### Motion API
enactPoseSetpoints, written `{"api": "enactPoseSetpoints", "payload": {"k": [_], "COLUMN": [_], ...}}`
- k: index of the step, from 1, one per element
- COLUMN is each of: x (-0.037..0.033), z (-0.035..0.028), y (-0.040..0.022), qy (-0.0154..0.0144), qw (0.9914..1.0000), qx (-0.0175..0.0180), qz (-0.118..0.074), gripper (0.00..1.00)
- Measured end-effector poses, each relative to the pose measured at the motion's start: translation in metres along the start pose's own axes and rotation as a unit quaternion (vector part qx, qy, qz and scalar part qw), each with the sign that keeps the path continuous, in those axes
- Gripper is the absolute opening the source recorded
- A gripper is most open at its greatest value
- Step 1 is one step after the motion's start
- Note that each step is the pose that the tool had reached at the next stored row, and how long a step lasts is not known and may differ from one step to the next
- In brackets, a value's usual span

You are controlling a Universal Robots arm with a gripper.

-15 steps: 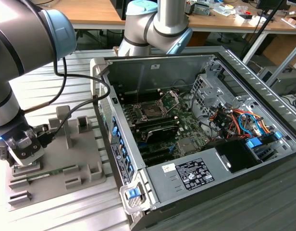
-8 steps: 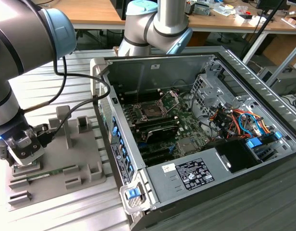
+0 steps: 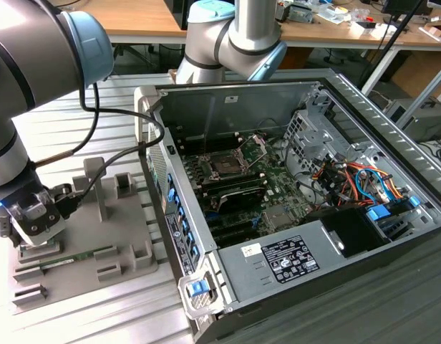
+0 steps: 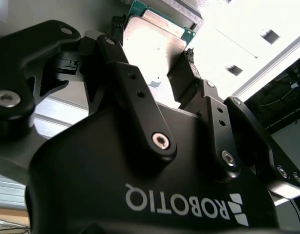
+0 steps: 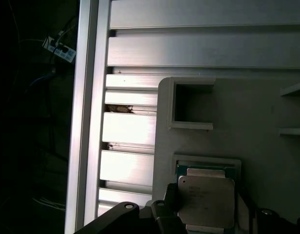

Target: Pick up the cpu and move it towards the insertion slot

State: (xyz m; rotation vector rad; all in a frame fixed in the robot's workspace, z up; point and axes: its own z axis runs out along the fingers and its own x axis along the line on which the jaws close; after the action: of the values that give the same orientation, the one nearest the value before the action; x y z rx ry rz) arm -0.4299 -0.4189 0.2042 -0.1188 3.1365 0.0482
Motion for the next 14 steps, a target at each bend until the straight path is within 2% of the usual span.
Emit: {"api": "enactPoseSetpoints", "payload": {"k": [14], "x": [0.0000], "z": [-0.0049], "y": [0.0002], "qy": [-0.0001], "qw": [1.00000], "qx": [0.0000], "qz": [0.000], "gripper": [0.55]}}
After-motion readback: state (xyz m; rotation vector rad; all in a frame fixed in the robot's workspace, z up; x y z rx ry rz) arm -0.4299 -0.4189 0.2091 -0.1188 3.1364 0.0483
